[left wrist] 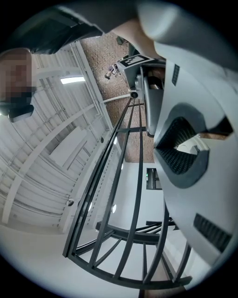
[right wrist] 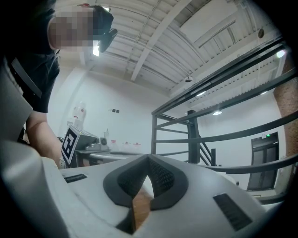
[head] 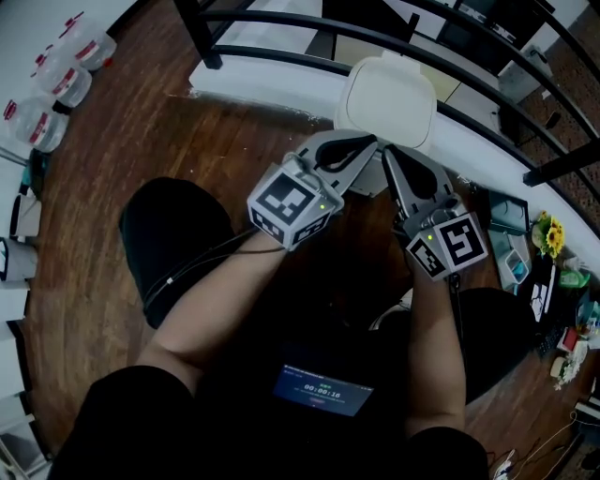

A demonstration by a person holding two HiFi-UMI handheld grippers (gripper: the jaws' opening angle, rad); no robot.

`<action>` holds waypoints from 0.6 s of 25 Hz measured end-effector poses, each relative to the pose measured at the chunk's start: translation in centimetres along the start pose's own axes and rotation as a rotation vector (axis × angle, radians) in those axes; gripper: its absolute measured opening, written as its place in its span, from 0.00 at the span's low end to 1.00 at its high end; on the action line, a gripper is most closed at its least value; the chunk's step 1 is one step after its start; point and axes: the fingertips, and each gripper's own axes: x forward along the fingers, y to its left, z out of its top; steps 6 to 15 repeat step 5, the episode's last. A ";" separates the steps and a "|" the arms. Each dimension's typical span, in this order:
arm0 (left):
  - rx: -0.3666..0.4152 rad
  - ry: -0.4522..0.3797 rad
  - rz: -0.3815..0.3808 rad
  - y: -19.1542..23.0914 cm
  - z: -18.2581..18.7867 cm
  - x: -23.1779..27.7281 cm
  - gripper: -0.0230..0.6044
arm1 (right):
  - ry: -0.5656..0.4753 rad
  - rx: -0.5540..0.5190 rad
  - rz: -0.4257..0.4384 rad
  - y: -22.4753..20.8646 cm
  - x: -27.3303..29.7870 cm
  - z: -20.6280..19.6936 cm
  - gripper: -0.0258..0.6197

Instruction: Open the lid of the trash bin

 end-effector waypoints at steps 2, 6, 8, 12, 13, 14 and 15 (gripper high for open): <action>-0.005 -0.002 0.003 0.2 0.1 -0.1 0.10 | 0.003 0.002 -0.002 0.0 0.1 -0.1 0.08; -0.019 0.000 0.012 0.6 -0.1 -0.3 0.10 | 0.013 0.007 -0.002 0.0 0.4 -0.5 0.08; -0.019 0.000 0.012 0.6 -0.1 -0.3 0.10 | 0.013 0.007 -0.002 0.0 0.4 -0.5 0.08; -0.019 0.000 0.012 0.6 -0.1 -0.3 0.10 | 0.013 0.007 -0.002 0.0 0.4 -0.5 0.08; -0.019 0.000 0.012 0.6 -0.1 -0.3 0.10 | 0.013 0.007 -0.002 0.0 0.4 -0.5 0.08; -0.019 0.000 0.012 0.6 -0.1 -0.3 0.10 | 0.013 0.007 -0.002 0.0 0.4 -0.5 0.08; -0.019 0.000 0.012 0.6 -0.1 -0.3 0.10 | 0.013 0.007 -0.002 0.0 0.4 -0.5 0.08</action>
